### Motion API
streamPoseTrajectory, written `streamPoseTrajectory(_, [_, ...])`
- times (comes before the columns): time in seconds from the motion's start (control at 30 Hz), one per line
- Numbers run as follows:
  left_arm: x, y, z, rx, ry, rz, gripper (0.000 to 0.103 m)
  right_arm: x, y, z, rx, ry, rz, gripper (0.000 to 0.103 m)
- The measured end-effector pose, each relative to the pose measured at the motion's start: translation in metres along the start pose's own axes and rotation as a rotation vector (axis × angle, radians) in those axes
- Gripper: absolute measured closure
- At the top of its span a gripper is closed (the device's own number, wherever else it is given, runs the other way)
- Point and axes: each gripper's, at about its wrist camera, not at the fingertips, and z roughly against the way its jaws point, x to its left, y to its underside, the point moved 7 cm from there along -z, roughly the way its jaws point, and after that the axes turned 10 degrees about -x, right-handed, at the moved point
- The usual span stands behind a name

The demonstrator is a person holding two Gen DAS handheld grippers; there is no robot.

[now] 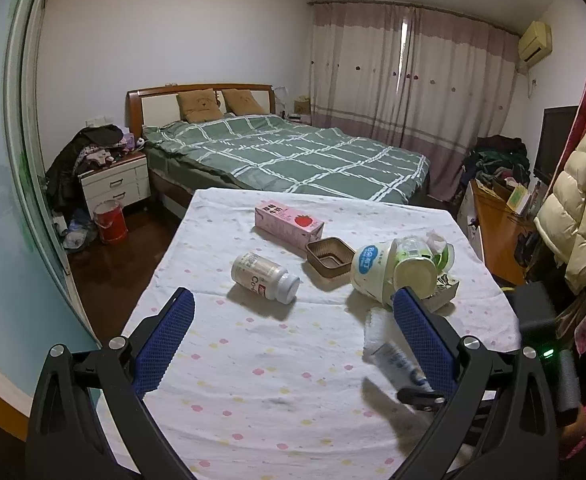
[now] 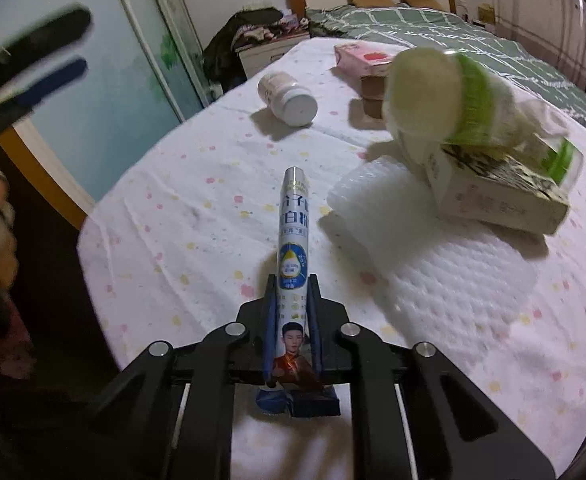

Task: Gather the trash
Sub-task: 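Carry the toothpaste tube into the bin and open the right gripper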

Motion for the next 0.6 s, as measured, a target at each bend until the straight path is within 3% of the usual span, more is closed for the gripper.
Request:
streamPoseTrajectory(0.2, [-0.013, 0.003, -0.005, 0.014, 0.022, -0.017, 0.005, -0.031, 0.001, 0.042, -0.080, 0.041, -0.085, 0.089])
streamPoseTrajectory(0.37, [-0.028, 0.009, -0.014, 0.037, 0.047, -0.034, 0.005, -0.089, 0.009, 0.085, -0.150, 0.176, -0.186, 0.089])
streamPoseTrajectory(0.6, [-0.055, 0.019, -0.030, 0.076, 0.093, -0.060, 0.005, -0.199, 0.034, 0.149, -0.229, 0.453, -0.356, 0.089])
